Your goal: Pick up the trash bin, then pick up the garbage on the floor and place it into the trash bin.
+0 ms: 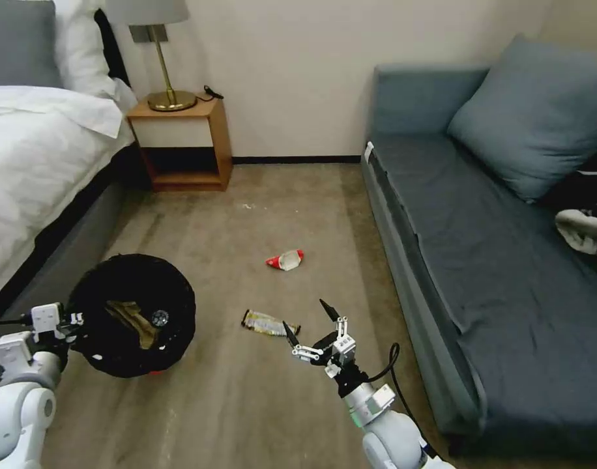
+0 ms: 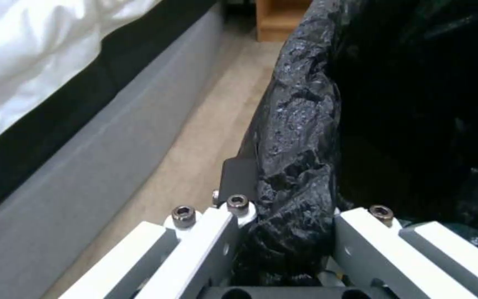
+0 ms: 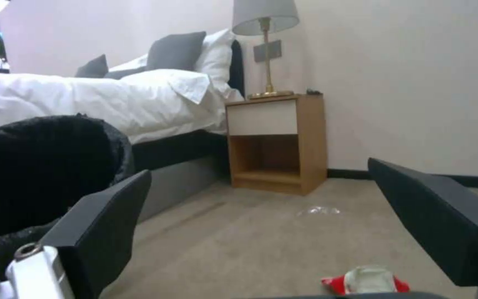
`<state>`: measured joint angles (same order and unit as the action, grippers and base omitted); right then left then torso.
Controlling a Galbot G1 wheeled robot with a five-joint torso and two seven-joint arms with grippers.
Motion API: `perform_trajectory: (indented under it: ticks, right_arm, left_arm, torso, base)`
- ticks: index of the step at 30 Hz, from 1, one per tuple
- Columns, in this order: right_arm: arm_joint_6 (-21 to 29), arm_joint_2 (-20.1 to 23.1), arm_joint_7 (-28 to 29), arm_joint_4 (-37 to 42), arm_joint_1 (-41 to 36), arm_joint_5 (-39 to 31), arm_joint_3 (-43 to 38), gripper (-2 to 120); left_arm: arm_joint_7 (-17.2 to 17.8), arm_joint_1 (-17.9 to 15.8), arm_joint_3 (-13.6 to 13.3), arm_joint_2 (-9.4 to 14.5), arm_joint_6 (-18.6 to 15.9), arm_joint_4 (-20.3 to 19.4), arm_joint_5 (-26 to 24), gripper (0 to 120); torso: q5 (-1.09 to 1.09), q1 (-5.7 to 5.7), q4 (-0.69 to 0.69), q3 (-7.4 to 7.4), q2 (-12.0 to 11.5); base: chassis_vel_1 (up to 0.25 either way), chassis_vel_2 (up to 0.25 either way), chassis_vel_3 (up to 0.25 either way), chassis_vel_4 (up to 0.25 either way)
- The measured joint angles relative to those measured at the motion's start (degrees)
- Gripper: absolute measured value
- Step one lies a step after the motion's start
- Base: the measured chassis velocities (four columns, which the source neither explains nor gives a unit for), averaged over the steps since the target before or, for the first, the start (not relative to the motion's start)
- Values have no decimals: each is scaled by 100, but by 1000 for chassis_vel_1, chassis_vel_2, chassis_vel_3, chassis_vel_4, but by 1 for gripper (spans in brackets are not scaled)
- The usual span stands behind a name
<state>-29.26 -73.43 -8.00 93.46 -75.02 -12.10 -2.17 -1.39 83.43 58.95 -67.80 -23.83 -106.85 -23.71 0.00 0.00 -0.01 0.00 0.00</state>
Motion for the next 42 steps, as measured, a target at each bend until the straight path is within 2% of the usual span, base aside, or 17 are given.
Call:
perform_trajectory:
  ticks: [10, 17, 18, 19, 20, 21, 22, 23, 25, 26, 28, 29, 30, 32, 36, 42]
  right_arm:
    - [101, 49, 6, -36, 153, 14, 97, 100]
    - [700, 188, 406, -4, 363, 203, 399, 100]
    - [1248, 290, 535, -22, 519, 355, 585, 100]
    - [1248, 290, 535, -22, 519, 355, 585, 100]
    - [1495, 341, 547, -25, 588, 392, 657, 100]
    - [1787, 396, 559, -25, 671, 416, 739, 100]
    - [2306, 476, 578, -19, 807, 411, 882, 100]
    - [2504, 506, 580, -16, 859, 394, 941, 100]
    - [2553, 514, 581, -16, 872, 388, 956, 100]
    - [3669, 649, 577, -83, 1249, 154, 1327, 100]
    - [4254, 673, 487, -289, 1549, 69, 1608, 100]
    - [4254, 673, 487, -289, 1549, 69, 1608, 100]
    - [4470, 653, 383, -445, 1683, 115, 1713, 100]
    - [4762, 566, -38, -742, 1841, 349, 1771, 100]
    - [5066, 483, -479, -1098, 1952, 636, 1800, 100]
    - [5078, 404, -663, -1507, 2052, 1008, 1849, 100]
  left_arm:
    - [0, -20, -5, -1, -7, 23, 8, 5]
    - [3, -28, 0, -43, -13, -41, 21, 5]
    - [4, -9, 7, -79, -18, -105, 28, 5]
    - [4, -9, 7, -79, -18, -105, 28, 5]
    - [4, 0, 10, -91, -19, -121, 34, 4]
    - [5, 15, 19, -105, -20, -141, 44, 4]
    - [7, 35, 29, -126, -21, -173, 63, 4]
    - [8, 41, 30, -131, -21, -181, 69, 4]
    - [8, 44, 30, -135, -21, -187, 73, 4]
    - [10, 85, 34, -196, -22, -280, 117, 4]
    - [14, 85, 34, -247, -45, -353, 148, 4]
    - [14, 85, 34, -247, -45, -353, 148, 4]
    - [15, 85, 35, -268, -62, -394, 171, 4]
    - [18, 102, 38, -308, -84, -480, 222, 4]
    - [19, 137, 75, -368, -92, -583, 241, 4]
    - [20, 185, 169, -440, -92, -704, 244, 4]
  torso:
    - [-1, 0, 1, 0, 0]
    - [0, 0, 0, 1, 0]
    - [0, 0, 0, 0, 0]
    - [0, 0, 0, 0, 0]
    - [0, 0, 0, 0, 0]
    - [0, 0, 0, -1, 0]
    - [0, 0, 1, -1, 0]
    - [0, 0, 1, -1, 0]
    - [0, 0, 1, -1, 0]
    - [0, 0, 2, -1, 0]
    - [0, 0, 1, 0, 0]
    - [0, 0, 1, 0, 0]
    - [0, 0, 1, 0, 0]
    - [0, 0, 1, 0, 0]
    - [0, 0, 1, 0, 0]
    - [0, 0, 1, 0, 0]
  base:
    - [-205, 193, 209, -203]
    - [-110, 133, 97, -127]
    - [0, 0, 0, 0]
    - [0, 0, 0, 0]
    - [0, 0, 0, 0]
    - [0, 0, 0, 0]
    - [0, 0, 0, 0]
    - [0, 0, 0, 0]
    - [0, 0, 0, 0]
    - [0, 0, 0, 0]
    - [0, 0, 0, 0]
    - [0, 0, 0, 0]
    - [0, 0, 0, 0]
    - [0, 0, 0, 0]
    - [0, 0, 0, 0]
    - [0, 0, 0, 0]
